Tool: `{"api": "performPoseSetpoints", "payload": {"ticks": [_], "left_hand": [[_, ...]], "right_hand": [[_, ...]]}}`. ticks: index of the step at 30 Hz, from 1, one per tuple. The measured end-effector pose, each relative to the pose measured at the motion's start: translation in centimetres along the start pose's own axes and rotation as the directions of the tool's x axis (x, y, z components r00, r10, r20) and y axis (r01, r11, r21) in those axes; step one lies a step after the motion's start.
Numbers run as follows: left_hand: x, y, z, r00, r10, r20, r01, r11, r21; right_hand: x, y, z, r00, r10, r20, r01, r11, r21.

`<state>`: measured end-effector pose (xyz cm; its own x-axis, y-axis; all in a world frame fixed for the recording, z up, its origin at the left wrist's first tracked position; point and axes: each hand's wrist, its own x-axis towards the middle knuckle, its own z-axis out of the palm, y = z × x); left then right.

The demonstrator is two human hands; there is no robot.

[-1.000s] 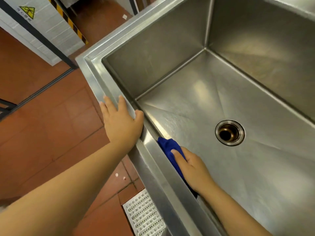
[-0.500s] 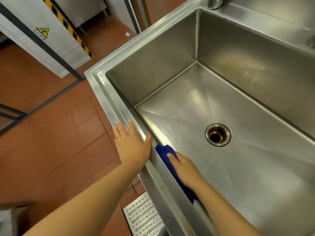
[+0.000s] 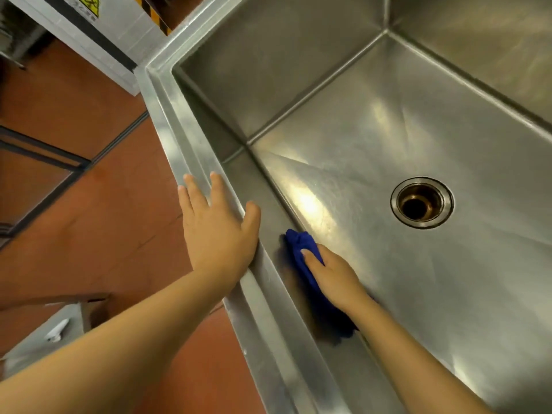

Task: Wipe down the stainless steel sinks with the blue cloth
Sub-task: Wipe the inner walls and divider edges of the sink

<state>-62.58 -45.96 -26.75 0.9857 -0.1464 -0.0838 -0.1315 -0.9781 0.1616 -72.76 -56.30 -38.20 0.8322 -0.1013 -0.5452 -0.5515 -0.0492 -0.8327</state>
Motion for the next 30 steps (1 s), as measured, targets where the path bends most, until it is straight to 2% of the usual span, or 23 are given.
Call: {"api": "performPoseSetpoints", "payload": {"ticks": [4, 6, 10, 14, 19, 22, 30], "left_hand": [[0.1, -0.1, 0.3, 1.000, 0.003, -0.022, -0.004, 1.000, -0.017], [0.3, -0.3, 0.4, 0.999, 0.015, -0.038, -0.015, 1.000, -0.011], [0.3, -0.6, 0.5, 0.999, 0.028, -0.031, -0.028, 1.000, 0.002], [0.3, -0.5, 0.4, 0.998, 0.051, -0.030, -0.051, 0.999, -0.001], [0.5, -0.9, 0.5, 0.999, 0.033, -0.024, -0.033, 0.999, 0.014], [0.8, -1.1, 0.6, 0.999, 0.025, -0.026, -0.024, 0.999, 0.027], [0.7, -1.0, 0.6, 0.999, 0.029, -0.034, -0.029, 1.000, 0.010]], "right_hand": [[-1.2, -0.9, 0.4, 0.980, -0.198, -0.032, 0.200, 0.979, 0.050], [-0.8, -0.7, 0.7, 0.968, -0.240, -0.074, 0.244, 0.967, 0.066], [3.2, 3.2, 1.4, 0.992, -0.070, -0.106, 0.081, 0.991, 0.107], [6.4, 7.6, 1.9, 0.994, 0.100, -0.050, -0.101, 0.995, -0.013], [10.4, 6.0, 1.9, 0.999, 0.033, -0.025, -0.035, 0.996, -0.081], [11.5, 5.2, 1.9, 1.000, 0.014, -0.015, -0.014, 0.998, -0.064], [2.1, 10.7, 0.6, 0.997, 0.082, 0.000, -0.082, 0.992, -0.093]]}}
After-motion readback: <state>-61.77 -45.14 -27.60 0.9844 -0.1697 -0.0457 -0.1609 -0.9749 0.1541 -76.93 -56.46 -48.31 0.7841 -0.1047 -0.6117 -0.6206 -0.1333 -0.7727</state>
